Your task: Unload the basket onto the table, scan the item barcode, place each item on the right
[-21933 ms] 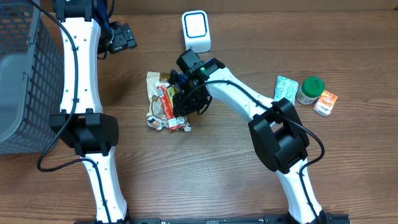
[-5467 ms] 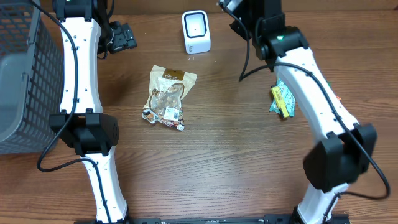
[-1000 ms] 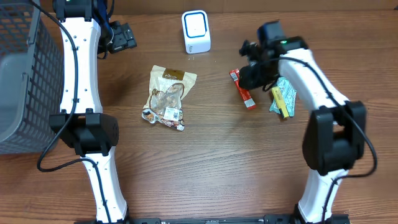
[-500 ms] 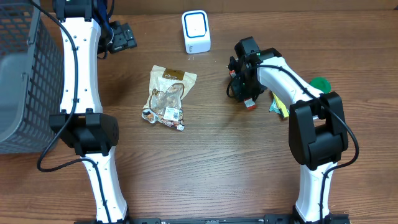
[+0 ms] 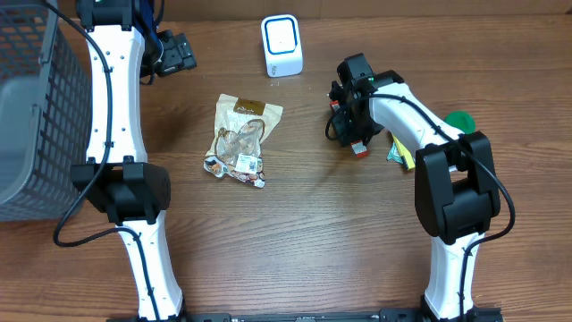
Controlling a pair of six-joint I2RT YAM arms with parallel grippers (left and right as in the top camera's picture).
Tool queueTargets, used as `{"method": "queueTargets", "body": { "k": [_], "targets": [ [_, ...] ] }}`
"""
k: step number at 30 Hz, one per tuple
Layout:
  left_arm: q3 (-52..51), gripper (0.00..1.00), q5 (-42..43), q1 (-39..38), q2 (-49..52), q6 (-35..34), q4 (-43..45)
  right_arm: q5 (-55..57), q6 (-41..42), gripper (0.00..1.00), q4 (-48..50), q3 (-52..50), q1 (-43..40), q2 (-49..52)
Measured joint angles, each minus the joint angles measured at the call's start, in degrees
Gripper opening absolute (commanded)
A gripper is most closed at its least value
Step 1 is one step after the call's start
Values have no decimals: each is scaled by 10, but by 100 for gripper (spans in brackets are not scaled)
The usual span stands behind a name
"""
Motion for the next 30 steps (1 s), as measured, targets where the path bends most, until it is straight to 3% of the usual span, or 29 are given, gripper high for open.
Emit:
{"method": "queueTargets", "body": {
  "k": [3,9,21,30],
  "targets": [
    [0,100,0,0,0,0,0,3,1,45,6,-16,0,0],
    [0,100,0,0,0,0,0,-1,1,4,7,-16,1,-1],
    [0,100,0,0,0,0,0,7,13,3,-75,35,-12,-27],
    [0,100,0,0,0,0,0,19,30,4,-128,46,-115,-75]
  ]
}}
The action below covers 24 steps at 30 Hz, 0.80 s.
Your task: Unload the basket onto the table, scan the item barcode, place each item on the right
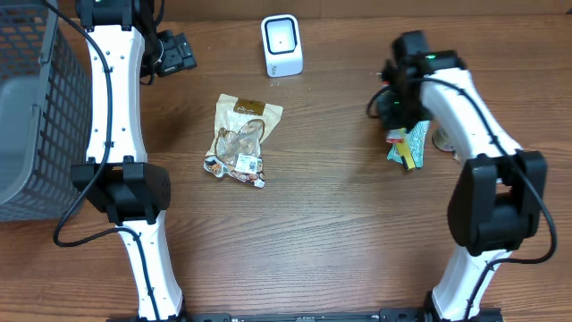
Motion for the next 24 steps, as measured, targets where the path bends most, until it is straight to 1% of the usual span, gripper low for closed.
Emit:
{"method": "queueTargets", "body": {
  "k": [4,8,11,13,16,20,24],
  "targets": [
    [0,100,0,0,0,0,0,3,2,4,-8,0,-30,0],
    [0,100,0,0,0,0,0,5,2,7,-16,0,-35,0],
    [0,100,0,0,0,0,0,10,2,14,-20,0,-35,0],
    [0,100,0,0,0,0,0,19,3,24,-22,0,-35,0],
    [0,100,0,0,0,0,0,29,1,26,-23,0,-35,0],
    [0,100,0,0,0,0,0,35,2,33,-23,0,-35,0],
    [0,100,0,0,0,0,0,23,2,33,-14,0,-35,0]
  ]
}}
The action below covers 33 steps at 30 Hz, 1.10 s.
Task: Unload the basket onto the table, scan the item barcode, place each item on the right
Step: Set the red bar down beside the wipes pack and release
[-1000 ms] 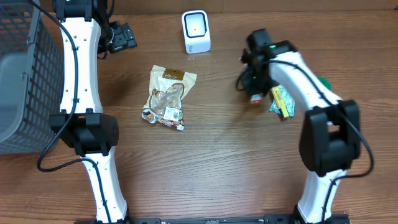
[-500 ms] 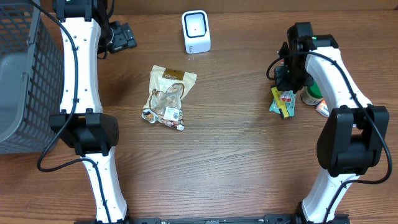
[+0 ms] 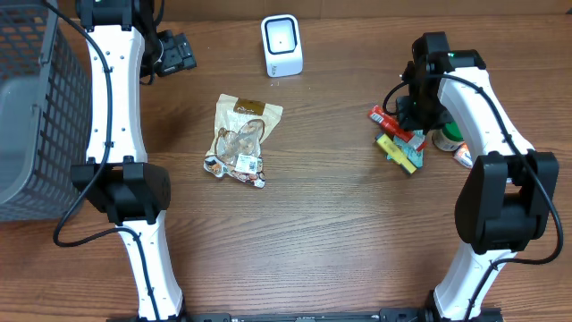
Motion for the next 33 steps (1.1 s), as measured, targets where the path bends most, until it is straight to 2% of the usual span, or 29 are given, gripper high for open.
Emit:
{"method": "queueTargets", "body": {
  "k": [12,25,33],
  "targets": [
    [0,100,0,0,0,0,0,-171,1,32,103,0,21,0],
    [0,100,0,0,0,0,20,-202,0,34,146,0,147,0],
    [0,100,0,0,0,0,20,-204,1,38,152,0,173,0]
  ]
}}
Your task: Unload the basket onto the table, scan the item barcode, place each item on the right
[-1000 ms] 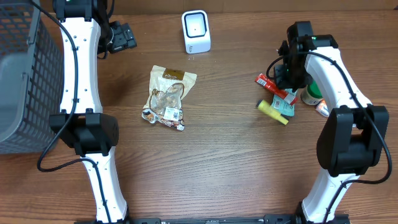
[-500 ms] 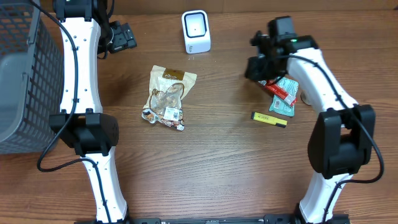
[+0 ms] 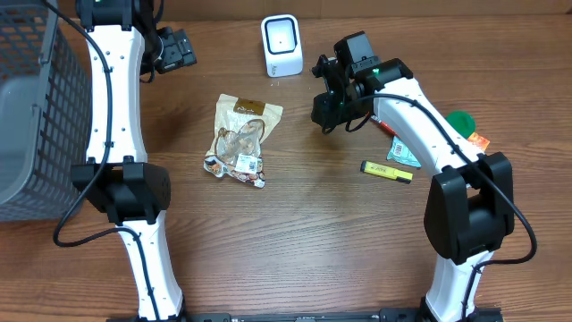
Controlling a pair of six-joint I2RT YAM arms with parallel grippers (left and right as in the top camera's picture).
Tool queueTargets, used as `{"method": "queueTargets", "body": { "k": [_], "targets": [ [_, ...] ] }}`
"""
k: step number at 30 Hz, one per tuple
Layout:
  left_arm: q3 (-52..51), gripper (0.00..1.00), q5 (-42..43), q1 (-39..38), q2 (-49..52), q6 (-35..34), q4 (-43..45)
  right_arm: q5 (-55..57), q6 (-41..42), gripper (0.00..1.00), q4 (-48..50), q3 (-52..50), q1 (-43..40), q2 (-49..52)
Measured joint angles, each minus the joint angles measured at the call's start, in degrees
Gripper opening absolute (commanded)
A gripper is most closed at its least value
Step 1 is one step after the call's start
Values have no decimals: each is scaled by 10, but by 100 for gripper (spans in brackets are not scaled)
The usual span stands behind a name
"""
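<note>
A white barcode scanner point(image 3: 281, 45) stands at the back middle of the table. A clear snack bag point(image 3: 239, 139) with a brown-gold top lies flat to the left of centre. My right gripper point(image 3: 323, 97) hovers between the scanner and the pile of items on the right, fingers pointing left toward the bag; they look spread, with nothing visible between them. My left gripper point(image 3: 176, 49) is at the back left, away from everything, and its jaws cannot be made out.
A grey mesh basket point(image 3: 27, 107) fills the left edge. On the right lie a yellow marker point(image 3: 386, 170), a teal packet point(image 3: 402, 152), a green lid point(image 3: 460, 121) and a small orange item point(image 3: 479, 140), partly under my right arm.
My right gripper has moved left from above the pile on the right to just right of the scanner. The yellow marker now lies apart from the pile. The left arm has not moved.
My right gripper first held a red item right of centre. It then stood over the pile on the right, and after that the red item lay on that pile. Now the gripper is back near the scanner, with nothing visible in it. The snack bag never moved.
</note>
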Motion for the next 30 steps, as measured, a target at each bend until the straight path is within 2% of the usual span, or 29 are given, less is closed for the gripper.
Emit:
{"method": "queueTargets", "body": {
  "k": [8,12,16,17,18,19,20,22,27,30],
  "targets": [
    [0,100,6,0,0,-1,1,5,0,40,7,0,0,0],
    [0,100,20,0,0,-6,52,5,-1,40,3,0,0,0],
    [0,100,35,-4,0,-9,56,5,0,41,-7,0,0,0],
    [0,74,37,-4,0,-9,54,5,0,42,-6,0,0,0],
    [0,43,39,-6,0,-11,53,5,0,43,-5,0,0,0],
    [-1,24,42,-7,0,-9,53,6,0,43,-4,0,0,0],
    [-3,10,44,-7,0,-9,53,6,0,43,-1,0,0,0],
    [-12,4,45,-8,0,-9,54,6,0,44,6,0,0,0],
    [-81,4,45,-10,0,-9,87,5,0,45,6,0,0,0],
    [-154,4,45,-17,0,-8,144,6,0,46,6,0,0,0]
  ]
}}
